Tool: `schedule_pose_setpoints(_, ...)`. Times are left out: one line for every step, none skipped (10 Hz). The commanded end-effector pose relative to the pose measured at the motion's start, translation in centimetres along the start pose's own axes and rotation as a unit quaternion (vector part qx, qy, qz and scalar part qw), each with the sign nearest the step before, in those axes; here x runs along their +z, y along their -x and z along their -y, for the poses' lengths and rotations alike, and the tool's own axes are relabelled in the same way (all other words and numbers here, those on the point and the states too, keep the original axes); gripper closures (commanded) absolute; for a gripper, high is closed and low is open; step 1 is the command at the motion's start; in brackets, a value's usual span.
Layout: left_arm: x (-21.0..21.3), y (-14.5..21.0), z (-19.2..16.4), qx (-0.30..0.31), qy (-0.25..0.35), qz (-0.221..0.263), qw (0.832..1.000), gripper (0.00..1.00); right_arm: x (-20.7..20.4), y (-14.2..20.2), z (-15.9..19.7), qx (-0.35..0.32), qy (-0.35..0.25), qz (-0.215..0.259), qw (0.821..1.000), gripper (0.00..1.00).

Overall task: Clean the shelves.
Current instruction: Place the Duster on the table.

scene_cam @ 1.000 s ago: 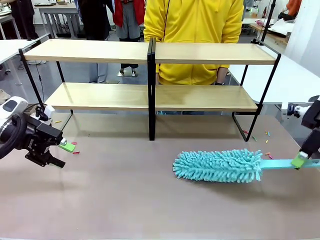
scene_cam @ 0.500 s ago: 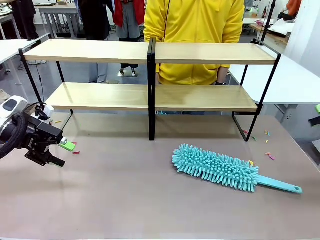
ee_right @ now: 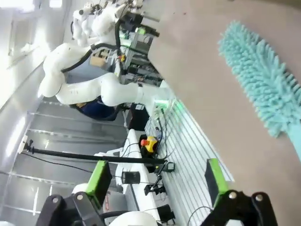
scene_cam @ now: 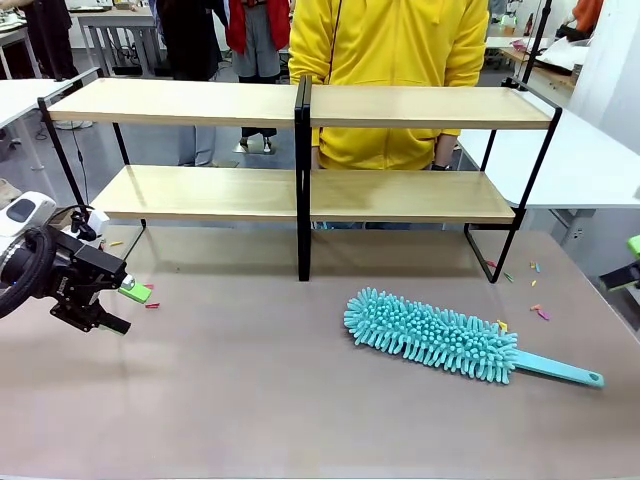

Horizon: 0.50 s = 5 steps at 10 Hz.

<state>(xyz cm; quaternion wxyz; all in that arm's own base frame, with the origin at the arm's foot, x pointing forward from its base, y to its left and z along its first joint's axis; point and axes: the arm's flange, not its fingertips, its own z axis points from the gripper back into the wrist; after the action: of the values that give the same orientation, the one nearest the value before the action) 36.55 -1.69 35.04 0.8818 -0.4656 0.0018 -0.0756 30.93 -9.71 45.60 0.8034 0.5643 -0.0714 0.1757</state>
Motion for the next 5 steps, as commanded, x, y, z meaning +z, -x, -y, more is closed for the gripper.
schedule_pose_setpoints(-0.57, 0.69, -0.08, -0.013, 0.015, 0.009, 1.0, 0.0, 0.74, -0.66, -0.09, 0.013, 0.022, 0.017, 1.0, 0.0)
schedule_pose_setpoints(-0.57, 0.69, -0.08, -0.013, 0.015, 0.009, 1.0, 0.0, 0.74, -0.66, -0.09, 0.013, 0.022, 0.017, 1.0, 0.0)
schedule_pose_setpoints(-0.57, 0.69, -0.08, -0.013, 0.015, 0.009, 1.0, 0.0, 0.74, -0.66, -0.09, 0.013, 0.022, 0.017, 1.0, 0.0)
schedule_pose_setpoints(-0.57, 0.69, -0.08, -0.013, 0.015, 0.009, 1.0, 0.0, 0.74, -0.66, -0.09, 0.013, 0.022, 0.017, 1.0, 0.0)
schedule_pose_setpoints(-0.57, 0.69, -0.08, -0.013, 0.015, 0.009, 1.0, 0.0, 0.74, -0.66, -0.09, 0.013, 0.022, 0.017, 1.0, 0.0)
